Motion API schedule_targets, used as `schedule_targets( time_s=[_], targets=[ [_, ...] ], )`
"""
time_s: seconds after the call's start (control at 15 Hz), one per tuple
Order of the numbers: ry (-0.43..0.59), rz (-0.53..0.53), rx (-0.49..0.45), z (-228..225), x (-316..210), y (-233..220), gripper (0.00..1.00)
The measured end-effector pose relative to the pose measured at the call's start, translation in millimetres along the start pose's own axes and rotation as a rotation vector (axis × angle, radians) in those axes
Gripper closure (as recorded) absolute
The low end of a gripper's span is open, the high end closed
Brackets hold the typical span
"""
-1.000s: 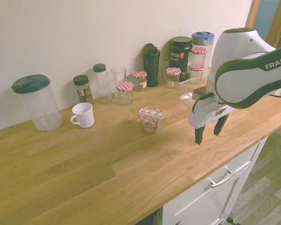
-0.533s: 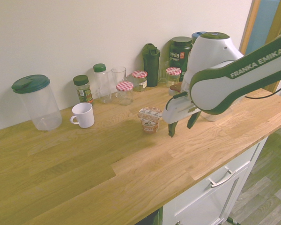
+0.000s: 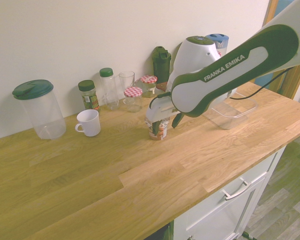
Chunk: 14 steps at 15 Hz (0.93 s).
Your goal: Put the cereal into the container
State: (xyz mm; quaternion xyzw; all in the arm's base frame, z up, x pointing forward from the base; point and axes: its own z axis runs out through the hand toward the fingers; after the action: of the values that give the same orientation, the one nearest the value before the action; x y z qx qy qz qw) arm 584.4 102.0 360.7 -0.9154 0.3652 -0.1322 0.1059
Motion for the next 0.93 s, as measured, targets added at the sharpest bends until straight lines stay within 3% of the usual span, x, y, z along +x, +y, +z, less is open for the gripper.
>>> schedule_targets(
  time_s=[0.33, 0.4, 0.93],
  targets=[
    [-0.006, -0.034, 0.018, 24, 15, -14, 0.0],
    [-0.006, -0.042, 0.023, 23, 16, -14, 1.0],
    [-0.02, -0.087, 0.047, 26, 22, -10, 1.0]
  ],
)
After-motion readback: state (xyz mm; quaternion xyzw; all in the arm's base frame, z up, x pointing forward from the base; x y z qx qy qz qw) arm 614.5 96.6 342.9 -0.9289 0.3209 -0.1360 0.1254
